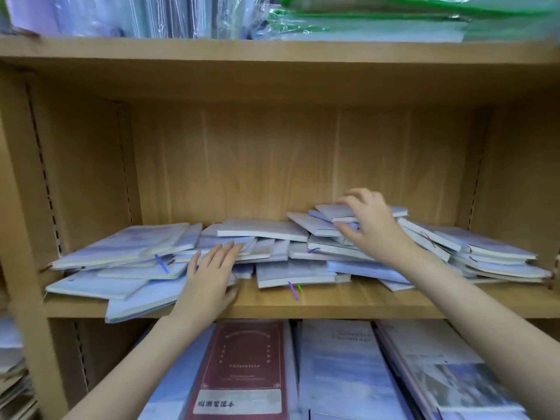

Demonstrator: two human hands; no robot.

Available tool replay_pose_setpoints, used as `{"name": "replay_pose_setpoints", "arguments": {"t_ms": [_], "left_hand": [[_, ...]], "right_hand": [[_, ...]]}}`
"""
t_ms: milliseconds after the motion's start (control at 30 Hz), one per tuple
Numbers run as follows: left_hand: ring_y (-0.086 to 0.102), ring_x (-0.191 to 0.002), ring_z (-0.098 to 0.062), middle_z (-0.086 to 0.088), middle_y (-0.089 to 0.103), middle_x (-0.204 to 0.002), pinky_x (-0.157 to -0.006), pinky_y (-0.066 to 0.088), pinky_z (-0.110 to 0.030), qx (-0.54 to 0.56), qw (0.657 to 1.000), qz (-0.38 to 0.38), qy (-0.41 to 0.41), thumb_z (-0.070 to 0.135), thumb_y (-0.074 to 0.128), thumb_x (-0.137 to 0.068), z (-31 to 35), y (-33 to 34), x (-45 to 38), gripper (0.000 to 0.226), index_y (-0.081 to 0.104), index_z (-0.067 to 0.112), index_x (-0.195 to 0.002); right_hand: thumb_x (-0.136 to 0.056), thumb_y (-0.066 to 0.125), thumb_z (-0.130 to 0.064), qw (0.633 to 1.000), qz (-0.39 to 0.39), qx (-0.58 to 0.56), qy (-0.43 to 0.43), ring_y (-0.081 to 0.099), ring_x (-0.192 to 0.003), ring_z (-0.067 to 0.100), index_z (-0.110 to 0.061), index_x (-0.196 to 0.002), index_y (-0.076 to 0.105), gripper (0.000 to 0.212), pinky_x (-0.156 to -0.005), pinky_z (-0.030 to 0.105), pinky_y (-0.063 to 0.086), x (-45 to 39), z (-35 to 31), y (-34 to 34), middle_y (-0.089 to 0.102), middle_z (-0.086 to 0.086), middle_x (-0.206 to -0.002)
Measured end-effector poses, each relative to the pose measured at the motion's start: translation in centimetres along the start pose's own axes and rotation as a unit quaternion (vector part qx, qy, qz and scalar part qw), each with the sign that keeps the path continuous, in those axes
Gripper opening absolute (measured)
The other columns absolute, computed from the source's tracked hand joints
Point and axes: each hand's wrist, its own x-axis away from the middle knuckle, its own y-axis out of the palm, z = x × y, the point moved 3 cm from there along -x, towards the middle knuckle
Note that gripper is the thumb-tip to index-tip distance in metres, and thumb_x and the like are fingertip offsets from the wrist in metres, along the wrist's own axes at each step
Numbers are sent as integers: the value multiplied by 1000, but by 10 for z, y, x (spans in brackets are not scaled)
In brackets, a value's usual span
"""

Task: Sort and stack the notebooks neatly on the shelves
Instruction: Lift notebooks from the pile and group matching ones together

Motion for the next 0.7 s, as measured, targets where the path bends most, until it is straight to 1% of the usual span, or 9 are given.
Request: {"name": "replay_pose_setpoints", "arguments": {"t_ms": [67, 167, 233, 300, 400, 467, 533, 600, 700], "left_hand": [[49, -122, -25, -6, 57, -129, -99, 38, -52, -20, 999, 43, 19, 23, 87, -54, -11, -2, 11, 92, 40, 17, -133], [38, -121, -26, -12, 58, -125, -102, 31, -52, -26, 997, 76, 4, 30, 85, -56, -39, -12, 31, 83, 44, 14, -126], [35, -122, -27, -13, 57, -127, -102, 32, -55, -31, 996, 77, -17, 50, 63, -71, -61, -20, 43, 69, 43, 15, -126], [34, -124, -26, -12, 54, -131, -99, 33, -59, -29, 998, 44, -41, 66, 40, -73, -81, -27, 52, 74, 41, 17, -129], [35, -126, -22, -9, 51, -135, -103, 32, -57, 35, 995, 67, -68, 76, 29, -78, -109, -40, 60, 83, 46, 14, -131], [45, -123, -29, -13, 52, -133, -100, 36, -53, 80, 986, 97, -113, 68, 41, -77, -134, -50, 67, 81, 49, 6, -129], [47, -122, -35, -17, 50, -132, -100, 35, -45, 109, 973, 108, -174, 48, 58, -79, -161, -58, 76, 72, 45, 0, -131], [42, -126, -33, -17, 47, -135, -101, 32, -35, 143, 961, 99, -213, 23, 71, -81, -179, -60, 88, 68, 38, -1, -135], [39, -130, -28, -13, 43, -139, -104, 30, -30, 173, 951, 105, -234, 16, 71, -80, -192, -53, 101, 73, 32, 3, -140]], "right_hand": [[-88, 62, -25, 998, -37, -18, -45, 36, -122, 29, -11, -126, 54, 42, -102, 42, 32, -1, -23, 14, 44, 10, -132], [-89, 60, -30, 993, -72, -43, -87, 34, -125, 26, -12, -130, 50, 46, -104, 39, 29, -8, -57, 38, 41, 8, -133], [-90, 58, -33, 988, -105, -67, -88, 34, -126, 24, -13, -131, 48, 47, -104, 34, 28, -14, -78, 59, 41, 8, -133], [-91, 58, -34, 982, -138, -99, -83, 34, -127, 23, -14, -131, 48, 46, -104, 31, 27, -21, -101, 79, 41, 7, -133], [-92, 57, -34, 973, -163, -136, -92, 37, -126, 21, -17, -132, 47, 45, -98, 24, 28, -32, -135, 102, 40, 4, -134], [-91, 58, -34, 967, -170, -158, -101, 40, -124, 19, -17, -133, 45, 47, -89, 19, 27, -43, -158, 112, 40, 4, -134], [-89, 62, -35, 959, -186, -182, -112, 41, -124, 19, -18, -136, 42, 55, -88, 17, 27, -53, -181, 125, 39, 5, -134], [-86, 64, -39, 952, -208, -185, -127, 38, -128, 22, -21, -140, 38, 64, -100, 25, 30, -61, -205, 139, 35, 6, -138], [-87, 61, -44, 956, -210, -107, -176, 19, -141, 26, -24, -143, 33, 66, -115, 44, 16, -69, -240, 162, 25, 5, -150]]}}
